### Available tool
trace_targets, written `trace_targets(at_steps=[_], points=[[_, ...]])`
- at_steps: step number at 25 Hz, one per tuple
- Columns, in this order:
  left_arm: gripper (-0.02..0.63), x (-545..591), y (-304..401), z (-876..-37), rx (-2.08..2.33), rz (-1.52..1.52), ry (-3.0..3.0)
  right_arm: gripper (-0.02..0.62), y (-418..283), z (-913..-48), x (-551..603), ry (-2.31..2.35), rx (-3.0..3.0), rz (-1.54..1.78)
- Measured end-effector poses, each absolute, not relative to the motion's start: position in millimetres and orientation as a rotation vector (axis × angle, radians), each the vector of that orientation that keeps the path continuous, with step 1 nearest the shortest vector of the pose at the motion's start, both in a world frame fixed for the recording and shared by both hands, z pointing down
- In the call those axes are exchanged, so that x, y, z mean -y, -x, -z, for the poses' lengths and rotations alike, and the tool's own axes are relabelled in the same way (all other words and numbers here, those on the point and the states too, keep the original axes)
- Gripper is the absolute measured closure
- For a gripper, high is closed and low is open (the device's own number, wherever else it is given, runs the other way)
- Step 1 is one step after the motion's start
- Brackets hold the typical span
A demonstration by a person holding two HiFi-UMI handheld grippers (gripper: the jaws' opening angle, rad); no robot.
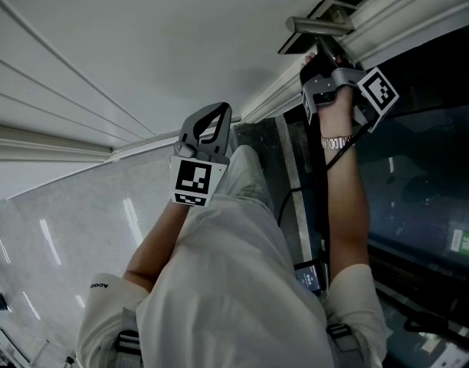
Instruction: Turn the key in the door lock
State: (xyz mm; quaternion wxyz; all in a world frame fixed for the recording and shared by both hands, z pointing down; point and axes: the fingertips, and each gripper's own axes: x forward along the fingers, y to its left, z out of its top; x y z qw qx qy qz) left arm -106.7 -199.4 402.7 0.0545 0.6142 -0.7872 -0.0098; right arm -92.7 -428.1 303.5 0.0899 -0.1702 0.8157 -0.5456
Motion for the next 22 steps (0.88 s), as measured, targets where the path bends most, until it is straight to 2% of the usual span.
trace_targets(at_steps=[9, 22], points=[[0.597, 195.6, 110.1, -405.1, 2.398, 0.031, -1.855, 0.584, 95.1, -308.4, 430.7, 0.456, -2.253, 1.821], [0.597, 199.0, 98.2, -406.6, 2.375, 0.012, -1.88, 0.583, 98.9, -305.9, 434.3, 0.443, -2.337, 1.746]])
